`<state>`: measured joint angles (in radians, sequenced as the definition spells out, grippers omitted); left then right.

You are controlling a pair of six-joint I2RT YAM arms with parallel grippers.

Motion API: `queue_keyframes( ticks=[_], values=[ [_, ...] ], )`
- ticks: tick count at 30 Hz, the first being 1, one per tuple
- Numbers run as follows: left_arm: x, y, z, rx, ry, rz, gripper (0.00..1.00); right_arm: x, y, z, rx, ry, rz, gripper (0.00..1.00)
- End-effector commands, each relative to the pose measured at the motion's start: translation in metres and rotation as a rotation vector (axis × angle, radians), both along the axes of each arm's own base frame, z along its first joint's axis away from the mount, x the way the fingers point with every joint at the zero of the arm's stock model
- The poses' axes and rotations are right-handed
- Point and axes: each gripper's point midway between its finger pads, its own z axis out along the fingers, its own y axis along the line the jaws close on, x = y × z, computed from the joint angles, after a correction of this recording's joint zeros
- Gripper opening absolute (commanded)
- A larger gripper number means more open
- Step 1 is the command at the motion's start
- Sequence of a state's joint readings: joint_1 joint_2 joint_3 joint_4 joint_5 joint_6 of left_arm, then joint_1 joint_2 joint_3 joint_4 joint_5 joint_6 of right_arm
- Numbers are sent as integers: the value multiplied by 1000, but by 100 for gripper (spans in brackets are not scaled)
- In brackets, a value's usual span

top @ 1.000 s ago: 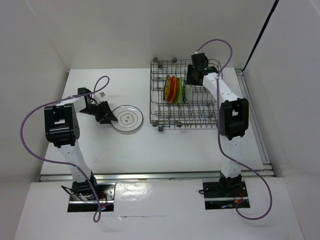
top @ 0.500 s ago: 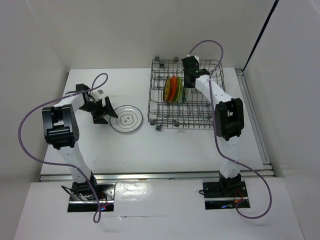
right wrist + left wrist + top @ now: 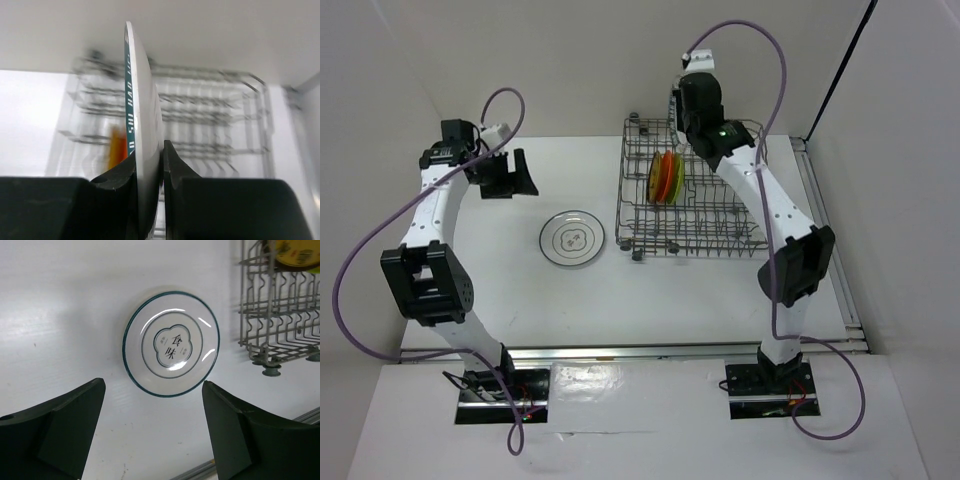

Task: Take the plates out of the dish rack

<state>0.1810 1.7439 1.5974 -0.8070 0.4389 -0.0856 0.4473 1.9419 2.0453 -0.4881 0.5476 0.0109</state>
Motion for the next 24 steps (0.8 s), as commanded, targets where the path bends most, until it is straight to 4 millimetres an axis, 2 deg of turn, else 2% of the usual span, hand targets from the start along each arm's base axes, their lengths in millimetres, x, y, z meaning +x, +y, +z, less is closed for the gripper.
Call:
queue_keyframes(
  ticks=[1,2,3,4,5,6,7,9,11,12,16,19,20,22,23,24],
  values=[
    [-6,-18,49,31,-127,-145,92,-26,59,88,225,-164,315,0],
    [-9,-28,59,22,-151,-183,92,-42,103,83,303,-120,562,0],
    [-8,-35,74,14,-185,-212,92,-50,120,78,352,-94,653,0],
    [-11,-48,83,-27,-208,-266,92,-61,135,64,437,-37,719,0],
    [-13,-53,90,-52,-218,-283,92,-70,149,60,485,-12,794,0],
    [-16,-62,101,-64,-247,-310,92,-83,165,64,540,-8,907,0],
    [-17,-62,107,-69,-260,-300,91,-87,173,49,592,45,935,0],
    [-21,-76,112,-86,-310,-319,91,-106,190,42,653,84,1053,0],
    [-24,-82,112,-82,-338,-335,91,-117,199,34,689,111,1135,0],
    [-23,-85,109,-83,-338,-344,91,-131,208,39,708,107,1228,0],
    [-21,-89,99,-15,-345,-342,91,-150,227,25,757,187,1331,0],
    [-18,-87,95,-13,-333,-313,91,-161,238,26,768,181,1379,0],
    [-24,-91,92,-42,-315,-332,91,-169,243,21,771,203,1397,0],
    [-28,-99,93,-63,-314,-367,91,-173,247,23,778,204,1408,0],
    [-31,-101,93,-74,-307,-374,91,-178,251,16,791,232,1421,0],
    [-33,-102,90,-83,-299,-379,87,-178,252,10,792,236,1420,0]
  ],
)
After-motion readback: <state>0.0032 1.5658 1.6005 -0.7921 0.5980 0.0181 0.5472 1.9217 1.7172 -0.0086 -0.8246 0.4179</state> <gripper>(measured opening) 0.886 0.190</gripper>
